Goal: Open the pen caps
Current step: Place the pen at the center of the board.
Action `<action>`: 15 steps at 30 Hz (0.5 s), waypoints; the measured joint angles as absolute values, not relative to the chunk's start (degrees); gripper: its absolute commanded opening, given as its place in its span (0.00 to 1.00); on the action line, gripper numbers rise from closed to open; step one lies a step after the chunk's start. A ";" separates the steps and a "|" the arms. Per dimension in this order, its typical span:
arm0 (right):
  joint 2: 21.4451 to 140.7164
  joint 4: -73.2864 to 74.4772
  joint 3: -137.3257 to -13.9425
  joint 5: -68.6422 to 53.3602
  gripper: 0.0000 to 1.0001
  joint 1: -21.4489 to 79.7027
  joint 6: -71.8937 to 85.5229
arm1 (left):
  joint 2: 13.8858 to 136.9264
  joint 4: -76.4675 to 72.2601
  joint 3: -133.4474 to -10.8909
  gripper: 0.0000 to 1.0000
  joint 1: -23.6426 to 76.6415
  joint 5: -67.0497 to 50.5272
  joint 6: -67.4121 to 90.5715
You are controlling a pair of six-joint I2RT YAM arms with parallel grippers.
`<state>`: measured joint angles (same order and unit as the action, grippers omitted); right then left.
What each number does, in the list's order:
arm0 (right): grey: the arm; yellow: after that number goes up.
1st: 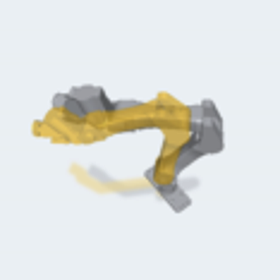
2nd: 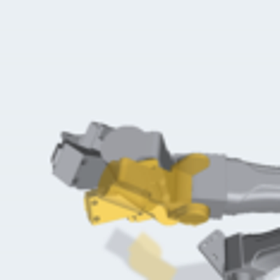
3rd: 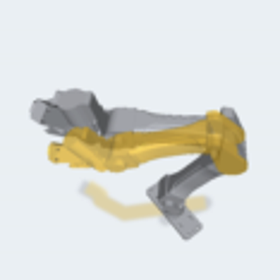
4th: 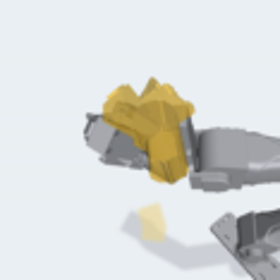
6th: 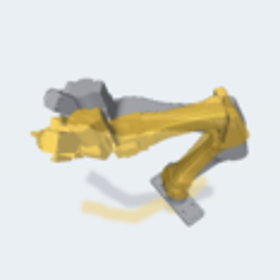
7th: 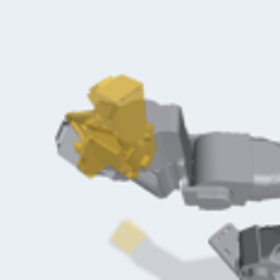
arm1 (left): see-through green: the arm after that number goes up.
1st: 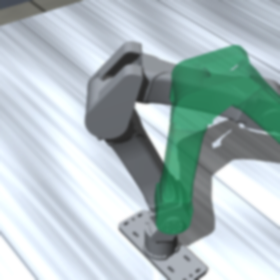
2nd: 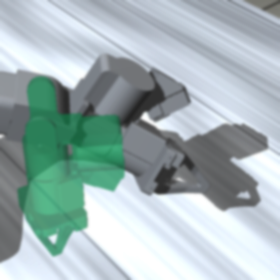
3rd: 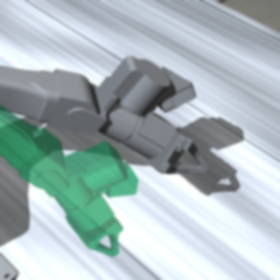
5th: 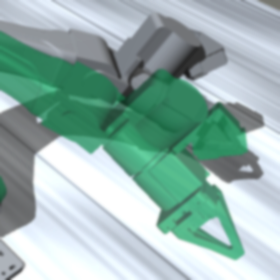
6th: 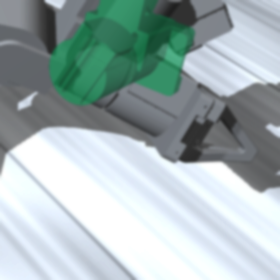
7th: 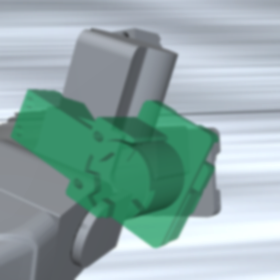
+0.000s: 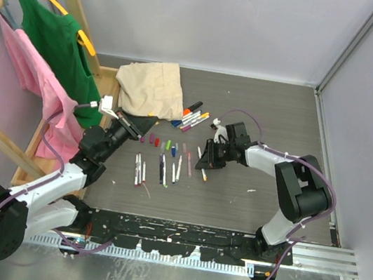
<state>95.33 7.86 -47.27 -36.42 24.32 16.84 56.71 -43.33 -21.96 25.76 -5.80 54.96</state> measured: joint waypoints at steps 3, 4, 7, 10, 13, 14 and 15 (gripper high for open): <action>96.95 8.84 -48.07 -35.35 0.01 24.32 16.80 | 56.69 -42.83 -21.45 0.00 25.76 -5.80 55.16; 97.62 9.04 -48.31 -35.11 0.01 24.32 16.80 | 56.69 -42.76 -21.26 0.00 25.76 -5.80 55.20; 99.53 9.37 -48.66 -34.70 0.01 24.32 17.02 | 56.71 -42.48 -20.91 0.00 25.76 -5.82 55.68; 100.14 9.82 -49.45 -34.72 0.06 24.27 17.15 | 56.71 -42.50 -20.75 0.00 25.76 -5.80 56.12; 101.25 10.68 -50.89 -34.72 0.09 24.27 17.19 | 56.71 -42.50 -20.73 0.00 25.76 -5.82 56.18; 101.69 11.07 -51.44 -34.72 0.10 24.27 17.23 | 56.71 -42.52 -20.73 0.00 25.76 -5.82 56.18; 102.26 11.40 -52.16 -34.83 0.11 24.25 17.32 | 56.71 -42.52 -20.71 0.00 25.76 -5.82 56.18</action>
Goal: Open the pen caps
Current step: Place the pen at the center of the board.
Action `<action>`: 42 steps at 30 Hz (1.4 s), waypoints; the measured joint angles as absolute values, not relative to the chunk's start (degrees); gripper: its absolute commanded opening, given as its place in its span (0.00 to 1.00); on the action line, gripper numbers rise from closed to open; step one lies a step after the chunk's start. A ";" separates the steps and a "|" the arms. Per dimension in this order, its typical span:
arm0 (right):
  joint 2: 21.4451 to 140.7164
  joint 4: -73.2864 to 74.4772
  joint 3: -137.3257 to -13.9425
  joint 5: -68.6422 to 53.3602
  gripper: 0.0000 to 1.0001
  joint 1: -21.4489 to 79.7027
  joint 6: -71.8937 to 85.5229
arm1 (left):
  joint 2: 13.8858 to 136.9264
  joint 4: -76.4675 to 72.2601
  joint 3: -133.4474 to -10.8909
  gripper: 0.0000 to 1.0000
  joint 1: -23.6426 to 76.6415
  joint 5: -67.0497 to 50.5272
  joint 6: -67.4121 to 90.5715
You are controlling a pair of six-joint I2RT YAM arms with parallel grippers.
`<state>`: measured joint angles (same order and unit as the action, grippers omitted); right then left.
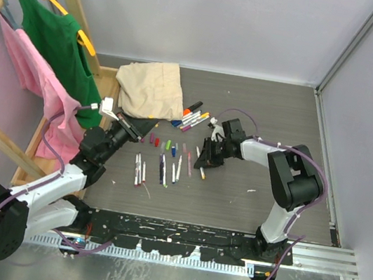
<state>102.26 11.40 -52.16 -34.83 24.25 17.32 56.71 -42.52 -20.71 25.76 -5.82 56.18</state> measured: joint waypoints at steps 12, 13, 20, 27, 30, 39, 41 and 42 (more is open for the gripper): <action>103.88 12.47 -54.13 -35.20 0.18 23.05 18.41 | 56.71 -42.52 -20.53 0.00 25.76 -5.82 56.18; 103.88 12.49 -54.13 -35.22 0.19 22.94 18.44 | 56.71 -42.52 -20.51 0.00 25.76 -5.82 56.18; 103.88 13.30 -54.48 -35.64 0.24 22.63 17.69 | 56.71 -42.52 -20.40 0.00 25.76 -5.85 56.21; 103.88 14.50 -54.76 -36.14 0.27 21.93 16.86 | 56.71 -42.54 -20.40 0.00 25.76 -5.98 56.21; 103.88 14.66 -54.76 -36.45 0.27 21.67 16.86 | 56.71 -42.54 -20.40 0.00 25.76 -6.22 56.23; 103.88 14.81 -54.76 -37.10 0.27 21.12 16.73 | 57.89 -42.63 -20.40 0.00 25.78 -7.31 56.66; 103.85 15.11 -54.83 -37.69 0.27 20.95 16.53 | 59.05 -42.63 -20.40 0.00 25.96 -7.86 56.84; 103.72 15.33 -54.92 -38.02 0.27 20.84 16.32 | 59.72 -42.61 -20.43 0.00 26.13 -8.10 56.99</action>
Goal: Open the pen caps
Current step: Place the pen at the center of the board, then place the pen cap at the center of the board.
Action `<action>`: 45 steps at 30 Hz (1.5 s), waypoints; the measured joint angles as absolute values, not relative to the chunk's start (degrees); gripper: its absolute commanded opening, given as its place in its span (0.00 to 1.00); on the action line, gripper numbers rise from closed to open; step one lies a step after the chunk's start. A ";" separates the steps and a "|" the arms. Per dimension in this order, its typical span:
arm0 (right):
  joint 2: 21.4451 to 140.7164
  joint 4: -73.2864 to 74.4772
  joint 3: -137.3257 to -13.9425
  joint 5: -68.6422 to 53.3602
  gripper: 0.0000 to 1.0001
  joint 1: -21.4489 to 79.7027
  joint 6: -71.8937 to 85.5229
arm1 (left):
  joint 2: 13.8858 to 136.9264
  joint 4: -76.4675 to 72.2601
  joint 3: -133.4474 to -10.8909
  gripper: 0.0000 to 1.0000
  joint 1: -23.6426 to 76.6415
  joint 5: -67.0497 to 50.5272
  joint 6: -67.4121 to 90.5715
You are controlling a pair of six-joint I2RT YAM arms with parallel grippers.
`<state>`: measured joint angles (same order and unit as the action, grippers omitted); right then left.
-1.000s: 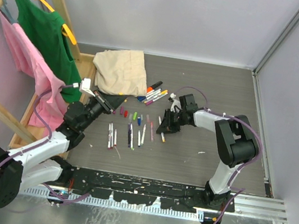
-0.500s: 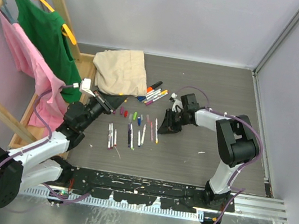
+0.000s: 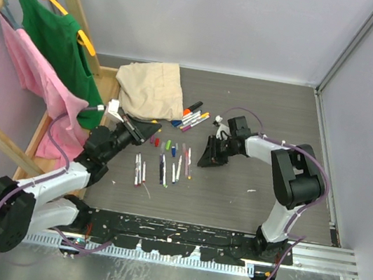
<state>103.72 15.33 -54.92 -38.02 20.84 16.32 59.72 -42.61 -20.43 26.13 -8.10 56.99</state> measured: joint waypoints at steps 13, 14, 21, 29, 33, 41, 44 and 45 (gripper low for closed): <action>88.55 20.84 -60.14 -41.89 0.31 17.91 3.11 | 72.05 -33.04 -30.17 0.00 35.70 -5.17 53.87; 87.44 21.54 -60.64 -41.87 0.33 17.30 1.74 | 73.08 -30.89 -31.86 0.00 36.64 -4.05 53.15; 84.79 25.82 -64.79 -40.97 0.41 10.13 -5.76 | 85.23 -9.82 -48.38 0.00 42.30 6.13 50.06; 77.71 26.33 -64.38 -38.65 0.59 6.61 -9.17 | 98.26 7.62 -63.59 0.04 46.48 15.18 47.90; 76.40 25.67 -64.27 -40.49 0.58 6.24 -9.56 | 103.07 11.79 -68.23 0.08 47.11 17.28 46.83; 77.41 25.71 -63.96 -41.93 0.58 6.13 -10.00 | 110.21 17.43 -76.44 0.15 47.13 20.03 45.69; 77.41 25.71 -63.94 -42.13 0.58 6.13 -10.00 | 111.79 18.33 -78.52 0.14 47.13 20.45 45.52; 77.41 25.71 -63.94 -42.17 0.58 6.13 -10.00 | 112.36 18.57 -79.29 0.14 47.13 20.51 45.50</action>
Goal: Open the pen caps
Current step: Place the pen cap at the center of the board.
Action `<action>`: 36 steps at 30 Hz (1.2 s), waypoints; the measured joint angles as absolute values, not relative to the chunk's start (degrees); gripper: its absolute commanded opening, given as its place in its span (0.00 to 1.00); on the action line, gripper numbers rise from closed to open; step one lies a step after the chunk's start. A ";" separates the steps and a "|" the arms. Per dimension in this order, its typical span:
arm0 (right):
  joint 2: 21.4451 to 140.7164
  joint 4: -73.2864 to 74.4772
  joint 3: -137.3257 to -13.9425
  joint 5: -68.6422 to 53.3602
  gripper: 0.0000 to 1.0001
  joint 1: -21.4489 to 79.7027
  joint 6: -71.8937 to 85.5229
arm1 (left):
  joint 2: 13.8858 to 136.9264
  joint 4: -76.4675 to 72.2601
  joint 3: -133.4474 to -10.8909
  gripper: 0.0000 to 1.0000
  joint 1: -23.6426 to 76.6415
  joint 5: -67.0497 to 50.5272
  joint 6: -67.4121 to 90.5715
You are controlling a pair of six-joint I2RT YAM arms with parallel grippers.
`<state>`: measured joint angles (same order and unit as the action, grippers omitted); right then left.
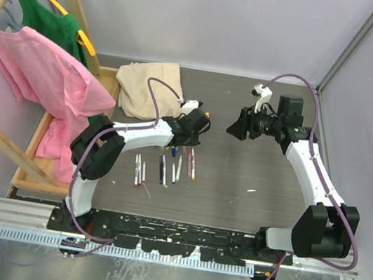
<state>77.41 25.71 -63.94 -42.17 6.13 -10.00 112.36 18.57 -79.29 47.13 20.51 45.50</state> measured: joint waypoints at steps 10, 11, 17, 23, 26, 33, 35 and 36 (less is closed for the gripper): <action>77.41 25.69 -63.94 -42.59 0.58 6.13 -10.02 | 116.31 20.14 -83.55 0.15 46.46 20.78 45.54; 77.41 25.69 -63.94 -42.65 0.57 6.13 -10.02 | 116.53 20.21 -83.55 0.15 46.37 20.78 45.54; 77.41 25.69 -63.94 -42.76 0.58 6.13 -10.04 | 117.51 20.49 -83.55 0.17 46.00 20.73 45.56; 77.41 25.69 -63.94 -42.89 0.57 6.00 -10.04 | 118.08 20.49 -83.57 0.21 45.98 20.49 45.58; 77.41 25.69 -63.92 -43.11 0.57 5.87 -10.04 | 118.30 20.49 -83.57 0.22 45.91 20.14 45.60; 77.41 25.67 -63.79 -43.33 0.58 5.87 -10.02 | 118.50 20.47 -83.57 0.26 45.74 19.25 45.60; 77.41 25.67 -63.77 -43.44 0.58 5.87 -10.02 | 118.50 20.45 -83.57 0.27 45.74 19.16 45.60; 77.41 25.67 -63.75 -43.55 0.58 5.87 -10.02 | 118.50 20.45 -83.57 0.27 45.74 19.07 45.63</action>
<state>77.41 25.67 -63.75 -43.55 5.87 -10.02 118.50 20.45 -83.57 45.74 19.07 45.63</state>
